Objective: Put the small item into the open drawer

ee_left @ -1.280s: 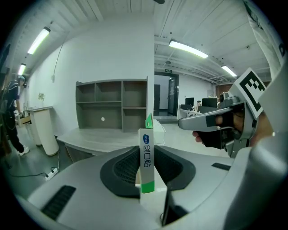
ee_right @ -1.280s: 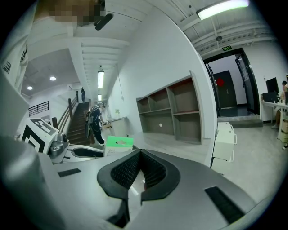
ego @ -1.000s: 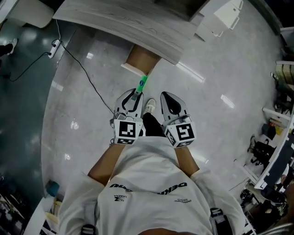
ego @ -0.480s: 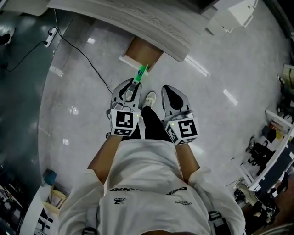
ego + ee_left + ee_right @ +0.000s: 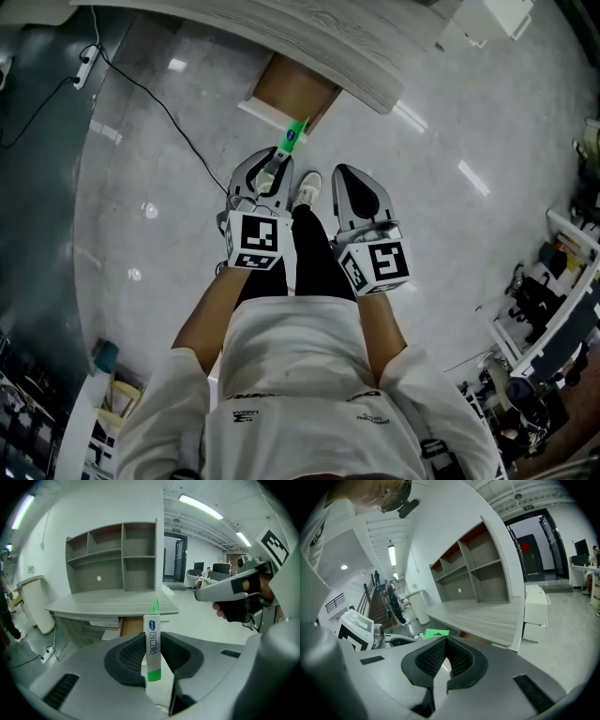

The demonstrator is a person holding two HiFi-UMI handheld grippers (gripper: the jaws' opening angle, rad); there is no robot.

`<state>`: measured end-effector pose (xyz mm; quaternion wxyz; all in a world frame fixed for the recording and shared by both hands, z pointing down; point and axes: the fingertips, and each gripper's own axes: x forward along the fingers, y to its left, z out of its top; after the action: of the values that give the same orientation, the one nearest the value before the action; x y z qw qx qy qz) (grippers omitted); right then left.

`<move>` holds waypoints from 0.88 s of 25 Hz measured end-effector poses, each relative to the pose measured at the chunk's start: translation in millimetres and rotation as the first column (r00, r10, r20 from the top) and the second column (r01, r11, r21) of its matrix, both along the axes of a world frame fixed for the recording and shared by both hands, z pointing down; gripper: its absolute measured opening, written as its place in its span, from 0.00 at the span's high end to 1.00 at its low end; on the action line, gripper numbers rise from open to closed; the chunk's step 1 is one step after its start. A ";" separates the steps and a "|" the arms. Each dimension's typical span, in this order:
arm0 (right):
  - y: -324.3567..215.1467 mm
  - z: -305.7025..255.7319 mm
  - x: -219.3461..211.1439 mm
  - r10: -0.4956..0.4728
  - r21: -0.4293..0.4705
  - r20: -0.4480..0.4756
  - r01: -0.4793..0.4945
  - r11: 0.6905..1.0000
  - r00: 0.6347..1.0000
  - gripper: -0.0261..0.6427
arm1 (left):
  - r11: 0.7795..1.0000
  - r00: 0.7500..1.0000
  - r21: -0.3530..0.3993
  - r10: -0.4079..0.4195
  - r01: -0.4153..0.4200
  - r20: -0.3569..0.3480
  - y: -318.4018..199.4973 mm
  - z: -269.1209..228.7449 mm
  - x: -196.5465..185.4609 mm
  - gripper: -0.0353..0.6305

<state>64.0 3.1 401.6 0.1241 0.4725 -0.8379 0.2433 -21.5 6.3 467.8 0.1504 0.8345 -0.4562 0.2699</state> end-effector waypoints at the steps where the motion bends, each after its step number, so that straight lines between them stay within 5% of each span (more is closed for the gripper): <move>1: -0.3 4.9 -1.4 0.002 -0.003 0.000 -0.002 1.000 1.000 0.92 | 1.000 1.000 -0.001 0.005 -0.005 0.004 -2.4 5.3 -0.2 0.79; 22: 1.9 67.1 -5.9 0.029 -0.055 -0.022 -0.030 0.998 0.999 0.92 | 0.998 0.998 -0.039 0.042 -0.040 0.035 -41.8 81.2 2.1 0.79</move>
<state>58.2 5.0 468.7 0.1426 0.4838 -0.8223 0.2633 -19.4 -35.4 548.9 0.1526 0.8357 -0.4362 0.2968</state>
